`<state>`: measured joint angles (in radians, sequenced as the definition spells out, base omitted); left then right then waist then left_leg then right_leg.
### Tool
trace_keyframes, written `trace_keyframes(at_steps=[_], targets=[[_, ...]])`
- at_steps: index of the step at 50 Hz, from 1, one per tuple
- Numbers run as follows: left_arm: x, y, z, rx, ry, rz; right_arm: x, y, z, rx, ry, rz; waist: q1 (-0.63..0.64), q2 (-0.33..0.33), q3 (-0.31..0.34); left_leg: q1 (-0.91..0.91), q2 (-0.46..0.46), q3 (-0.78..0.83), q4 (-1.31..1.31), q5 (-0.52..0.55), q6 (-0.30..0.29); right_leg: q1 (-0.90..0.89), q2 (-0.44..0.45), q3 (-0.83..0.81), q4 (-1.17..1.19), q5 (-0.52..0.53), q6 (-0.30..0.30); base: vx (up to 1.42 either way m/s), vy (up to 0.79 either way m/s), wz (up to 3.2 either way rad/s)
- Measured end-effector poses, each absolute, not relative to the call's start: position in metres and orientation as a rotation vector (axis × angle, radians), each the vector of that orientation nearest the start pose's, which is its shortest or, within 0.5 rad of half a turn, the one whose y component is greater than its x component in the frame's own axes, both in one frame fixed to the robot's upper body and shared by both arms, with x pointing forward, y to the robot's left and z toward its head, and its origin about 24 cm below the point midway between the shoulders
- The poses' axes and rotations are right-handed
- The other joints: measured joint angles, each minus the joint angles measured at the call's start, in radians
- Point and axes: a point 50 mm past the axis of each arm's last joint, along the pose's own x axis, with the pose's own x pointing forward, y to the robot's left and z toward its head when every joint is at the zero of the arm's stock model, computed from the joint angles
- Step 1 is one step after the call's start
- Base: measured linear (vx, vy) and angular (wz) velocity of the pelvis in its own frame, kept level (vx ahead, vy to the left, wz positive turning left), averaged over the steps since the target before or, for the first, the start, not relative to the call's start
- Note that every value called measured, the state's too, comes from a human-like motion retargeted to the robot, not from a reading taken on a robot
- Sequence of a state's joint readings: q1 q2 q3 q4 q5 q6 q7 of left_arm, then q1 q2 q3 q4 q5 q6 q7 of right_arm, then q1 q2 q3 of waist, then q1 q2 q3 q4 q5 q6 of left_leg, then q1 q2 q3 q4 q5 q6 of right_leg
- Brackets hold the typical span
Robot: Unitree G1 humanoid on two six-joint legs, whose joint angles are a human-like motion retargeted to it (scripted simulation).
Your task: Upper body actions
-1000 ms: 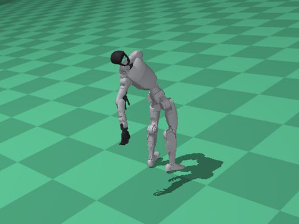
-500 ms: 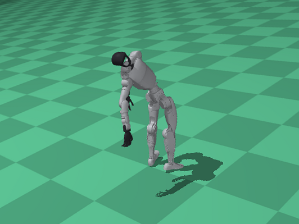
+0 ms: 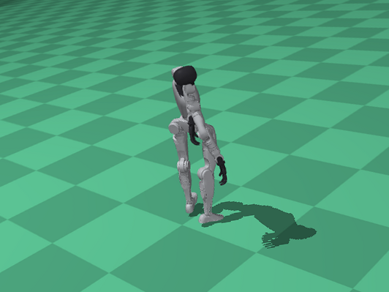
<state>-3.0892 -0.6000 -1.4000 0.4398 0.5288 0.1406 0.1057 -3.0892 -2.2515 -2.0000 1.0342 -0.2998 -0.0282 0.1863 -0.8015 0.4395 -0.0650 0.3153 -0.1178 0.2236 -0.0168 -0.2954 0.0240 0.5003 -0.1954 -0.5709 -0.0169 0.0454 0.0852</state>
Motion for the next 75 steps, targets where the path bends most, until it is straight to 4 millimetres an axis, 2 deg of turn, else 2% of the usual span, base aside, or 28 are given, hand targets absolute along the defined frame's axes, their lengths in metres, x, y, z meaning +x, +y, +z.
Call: trace_keyframes(at_steps=[10, 15, 21, 32, 42, 49, 58, 65, 75], targets=[[-0.044, -0.231, 0.203, -1.371, 2.223, 0.276, 0.035, -0.504, 0.088, -1.808, 1.867, 0.648, 0.105, -0.004, -0.044, -0.031, -0.074, -0.098, -0.009, 0.006, 0.002, 0.017, -0.062, -0.149, -0.015, 0.015, 0.038, 0.05, 0.14, 0.6], [-0.043, -0.236, 0.211, -1.405, 2.255, 0.288, 0.037, -0.498, 0.08, -1.809, 1.829, 0.737, 0.125, 0.001, -0.024, -0.03, -0.077, -0.06, -0.01, 0.0, 0.015, 0.005, -0.067, -0.105, -0.018, 0.028, 0.037, -0.02, -0.01, -0.48], [-0.043, -0.235, 0.21, -1.368, 2.252, 0.264, 0.04, -0.49, 0.071, -1.788, 1.79, 0.817, 0.068, 0.002, -0.022, -0.011, -0.049, -0.02, -0.011, -0.017, 0.011, -0.025, -0.056, -0.04, -0.008, 0.039, 0.029, -0.1, -0.14, -0.55], [-0.045, -0.229, 0.201, -1.321, 2.216, 0.258, 0.036, -0.497, 0.079, -1.853, 1.835, 0.808, -0.063, 0.002, -0.023, 0.074, 0.031, 0.109, -0.026, -0.062, -0.016, -0.111, -0.015, 0.175, 0.047, 0.054, 0.007, -0.17, -0.17, -0.96], [-0.045, -0.228, 0.2, -1.331, 2.215, 0.239, 0.037, -0.502, 0.086, -1.875, 1.836, 0.72, -0.261, 0.007, -0.012, 0.182, 0.132, 0.315, -0.031, -0.092, -0.092, -0.192, 0.086, 0.435, 0.094, 0.073, -0.011, -0.15, -0.09, -1.41], [-0.045, -0.227, 0.199, -1.334, 2.209, 0.217, 0.038, -0.501, 0.085, -1.875, 1.815, 0.701, -0.393, 0.008, -0.007, 0.243, 0.211, 0.481, -0.002, -0.08, -0.171, -0.24, 0.177, 0.562, 0.092, 0.131, -0.008, -0.17, -0.08, -1.58], [-0.046, -0.224, 0.194, -1.318, 2.182, 0.21, 0.037, -0.504, 0.088, -1.889, 1.837, 0.691, -0.542, 0.006, -0.025, 0.286, 0.274, 0.654, 0.034, -0.048, -0.241, -0.298, 0.316, 0.792, 0.066, 0.22, 0.007, -0.23, 0.03, -1.49], [-0.045, -0.222, 0.19, -1.302, 2.147, 0.188, 0.036, -0.505, 0.09, -1.889, 1.855, 0.686, -0.687, 0.007, -0.022, 0.31, 0.303, 0.77, 0.052, -0.04, -0.284, -0.327, 0.388, 0.837, 0.046, 0.248, 0.039, -0.15, 0.15, -1.33], [-0.045, -0.216, 0.183, -1.249, 2.106, 0.167, 0.023, -0.521, 0.114, -1.846, 2.013, 0.51, -0.709, 0.004, -0.106, 0.272, 0.242, 0.842, 0.072, -0.056, -0.286, -0.391, 0.424, 0.965, 0.074, 0.283, 0.058, -0.17, 0.11, -0.99]])
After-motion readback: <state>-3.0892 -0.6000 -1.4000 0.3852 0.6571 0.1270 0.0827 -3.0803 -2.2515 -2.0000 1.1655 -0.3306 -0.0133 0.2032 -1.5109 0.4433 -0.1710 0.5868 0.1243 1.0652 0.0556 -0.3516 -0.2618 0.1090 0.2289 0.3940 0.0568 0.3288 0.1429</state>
